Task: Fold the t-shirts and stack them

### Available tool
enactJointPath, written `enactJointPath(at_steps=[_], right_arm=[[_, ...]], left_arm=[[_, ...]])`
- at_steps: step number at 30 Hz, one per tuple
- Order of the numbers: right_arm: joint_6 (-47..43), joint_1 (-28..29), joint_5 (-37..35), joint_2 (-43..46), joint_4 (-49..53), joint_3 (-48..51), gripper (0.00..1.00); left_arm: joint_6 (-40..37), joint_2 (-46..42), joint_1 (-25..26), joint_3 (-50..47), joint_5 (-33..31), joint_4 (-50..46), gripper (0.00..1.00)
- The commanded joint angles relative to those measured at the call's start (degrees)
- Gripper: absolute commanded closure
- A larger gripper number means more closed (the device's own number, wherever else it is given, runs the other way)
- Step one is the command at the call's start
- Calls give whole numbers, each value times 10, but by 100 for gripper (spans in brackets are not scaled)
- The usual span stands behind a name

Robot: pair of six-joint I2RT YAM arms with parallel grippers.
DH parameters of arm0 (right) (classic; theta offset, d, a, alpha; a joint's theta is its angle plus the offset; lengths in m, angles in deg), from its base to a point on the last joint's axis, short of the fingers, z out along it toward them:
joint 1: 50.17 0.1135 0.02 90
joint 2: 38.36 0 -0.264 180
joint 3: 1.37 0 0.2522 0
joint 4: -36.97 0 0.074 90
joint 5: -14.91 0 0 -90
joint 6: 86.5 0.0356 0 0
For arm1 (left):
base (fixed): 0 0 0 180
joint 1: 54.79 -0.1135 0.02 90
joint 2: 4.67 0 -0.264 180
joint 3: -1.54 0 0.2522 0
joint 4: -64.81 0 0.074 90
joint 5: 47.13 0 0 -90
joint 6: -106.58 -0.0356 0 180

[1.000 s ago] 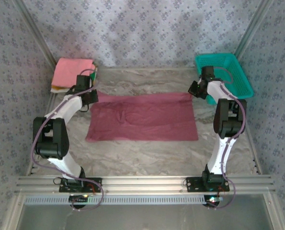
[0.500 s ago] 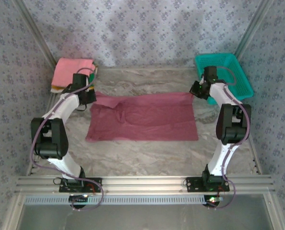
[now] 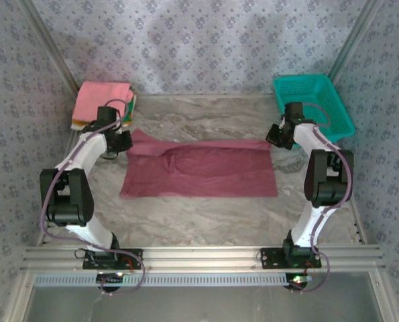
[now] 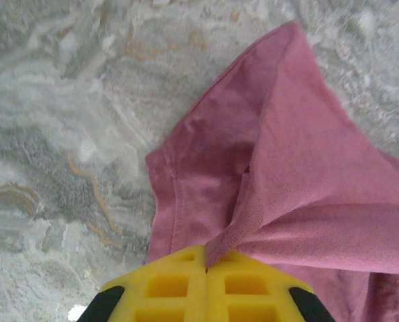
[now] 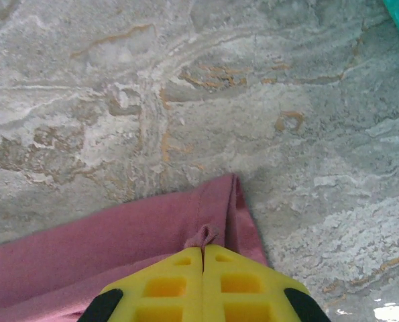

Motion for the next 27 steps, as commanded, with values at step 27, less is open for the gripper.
enactJointPath(at_steps=[27], right_arm=[[-35, -5, -21, 51, 24, 35, 100]], left_arm=[[-5, -1, -18, 56, 78, -126, 100]])
